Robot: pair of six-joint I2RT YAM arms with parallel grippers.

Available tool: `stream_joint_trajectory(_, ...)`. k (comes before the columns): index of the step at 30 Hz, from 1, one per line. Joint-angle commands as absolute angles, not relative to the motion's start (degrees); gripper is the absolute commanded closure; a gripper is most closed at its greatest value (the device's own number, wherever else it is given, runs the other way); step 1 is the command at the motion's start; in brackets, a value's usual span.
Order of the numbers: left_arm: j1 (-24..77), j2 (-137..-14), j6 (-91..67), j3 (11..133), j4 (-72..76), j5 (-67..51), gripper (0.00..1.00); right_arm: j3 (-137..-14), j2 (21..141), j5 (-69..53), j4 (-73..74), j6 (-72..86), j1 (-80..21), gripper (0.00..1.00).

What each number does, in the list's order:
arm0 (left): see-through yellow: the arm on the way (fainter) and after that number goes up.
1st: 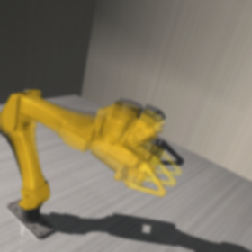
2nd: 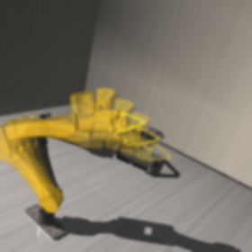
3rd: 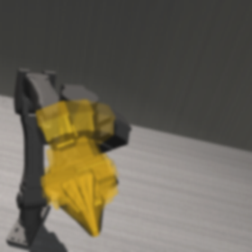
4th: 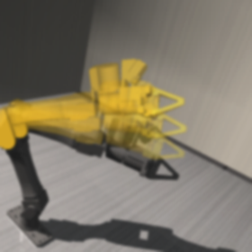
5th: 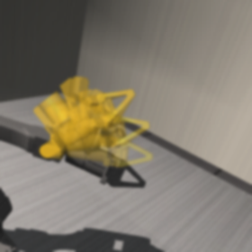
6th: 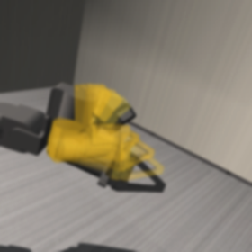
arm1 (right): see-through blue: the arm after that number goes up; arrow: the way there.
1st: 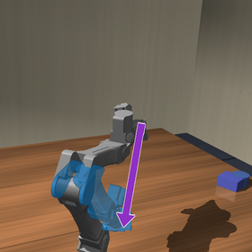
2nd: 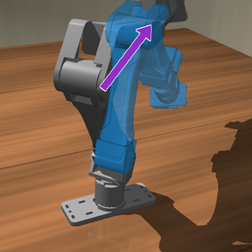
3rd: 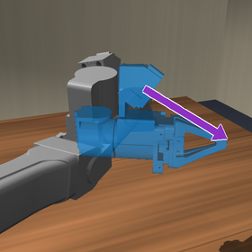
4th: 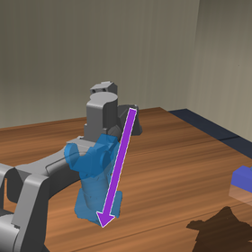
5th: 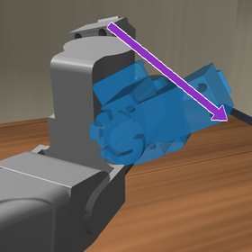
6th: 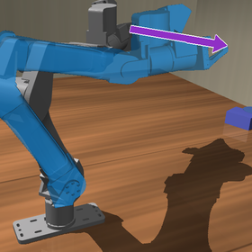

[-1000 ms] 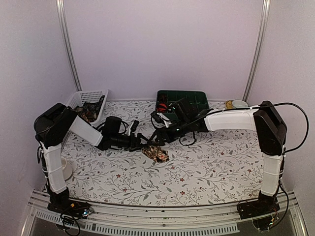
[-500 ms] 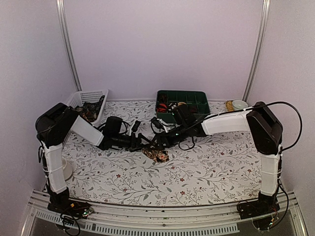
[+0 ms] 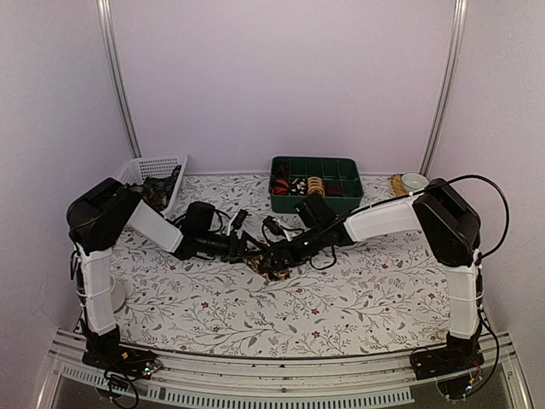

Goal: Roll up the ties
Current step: Adjust the tie at the center of the board.

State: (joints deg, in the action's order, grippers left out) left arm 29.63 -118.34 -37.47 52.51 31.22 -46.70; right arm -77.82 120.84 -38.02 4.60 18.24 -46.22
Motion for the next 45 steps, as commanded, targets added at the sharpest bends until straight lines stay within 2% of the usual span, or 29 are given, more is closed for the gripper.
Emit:
stream_joint_trajectory(1,30.7,-120.7,-37.0,52.0,28.6,-47.3,0.24,-79.0,125.3,-37.5,3.3,18.0,-45.6,0.29)
stream_joint_trajectory(7,30.8,-120.5,-36.6,51.8,27.3,-45.6,0.26,-79.3,124.9,-38.1,4.5,17.9,-45.6,0.31)
stream_joint_trajectory(13,30.3,-119.8,-35.9,51.4,26.8,-44.0,0.27,-76.7,116.3,-39.8,4.9,16.7,-45.6,0.32)
stream_joint_trajectory(17,30.4,-120.0,-35.6,51.3,26.8,-44.0,0.31,-77.3,112.3,-40.5,4.4,17.1,-45.5,0.32)
stream_joint_trajectory(29,30.4,-119.7,-35.5,51.2,27.4,-44.4,0.31,-78.0,112.4,-41.4,0.3,19.7,-45.5,0.32)
stream_joint_trajectory(34,30.3,-119.8,-35.4,51.1,27.2,-44.2,0.31,-76.8,111.2,-45.4,-3.6,21.2,-45.1,0.32)
stream_joint_trajectory(45,30.0,-119.4,-34.9,51.1,26.4,-42.9,0.32,-76.5,104.6,-42.8,-0.3,20.7,-45.0,0.31)
